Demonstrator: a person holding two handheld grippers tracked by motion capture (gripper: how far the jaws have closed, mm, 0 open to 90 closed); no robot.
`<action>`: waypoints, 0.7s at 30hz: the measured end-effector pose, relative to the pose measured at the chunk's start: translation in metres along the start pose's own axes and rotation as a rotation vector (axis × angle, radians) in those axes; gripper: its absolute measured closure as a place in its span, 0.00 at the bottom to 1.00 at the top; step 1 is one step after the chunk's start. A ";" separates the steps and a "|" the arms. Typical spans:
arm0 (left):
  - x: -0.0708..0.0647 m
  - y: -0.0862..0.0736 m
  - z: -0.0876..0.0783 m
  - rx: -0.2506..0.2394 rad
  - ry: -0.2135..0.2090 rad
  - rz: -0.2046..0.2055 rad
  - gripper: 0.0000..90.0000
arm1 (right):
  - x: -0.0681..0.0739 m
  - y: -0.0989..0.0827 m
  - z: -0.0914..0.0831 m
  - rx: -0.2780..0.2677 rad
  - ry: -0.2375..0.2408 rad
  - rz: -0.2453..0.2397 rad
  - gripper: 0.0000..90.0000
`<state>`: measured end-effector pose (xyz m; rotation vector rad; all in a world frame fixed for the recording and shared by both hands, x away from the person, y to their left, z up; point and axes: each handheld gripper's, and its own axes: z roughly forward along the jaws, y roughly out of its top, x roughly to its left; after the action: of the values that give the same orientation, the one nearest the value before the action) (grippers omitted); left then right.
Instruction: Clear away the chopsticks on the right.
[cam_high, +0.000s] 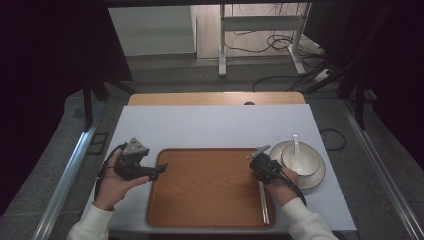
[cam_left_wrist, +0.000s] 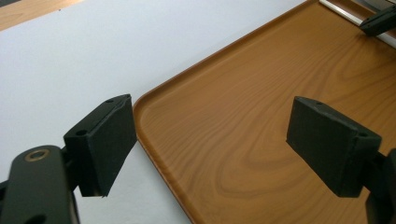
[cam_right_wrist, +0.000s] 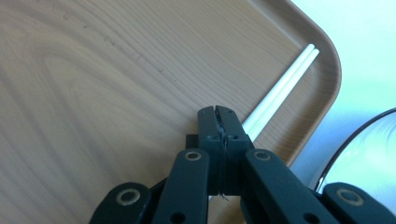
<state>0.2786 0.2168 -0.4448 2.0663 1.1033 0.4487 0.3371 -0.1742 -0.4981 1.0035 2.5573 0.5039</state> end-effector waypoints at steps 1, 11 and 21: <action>0.000 0.000 0.000 0.001 -0.001 0.001 0.17 | 0.000 0.000 -0.001 -0.005 0.004 0.003 1.00; -0.001 0.000 0.002 0.004 -0.001 0.003 0.17 | -0.002 0.005 -0.024 -0.133 0.033 -0.031 1.00; 0.000 0.000 0.001 -0.001 0.002 0.001 0.17 | -0.021 0.001 -0.051 -0.263 0.105 0.001 0.78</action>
<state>0.2788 0.2162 -0.4450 2.0665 1.1027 0.4520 0.3298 -0.1982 -0.4485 0.9058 2.4944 0.8877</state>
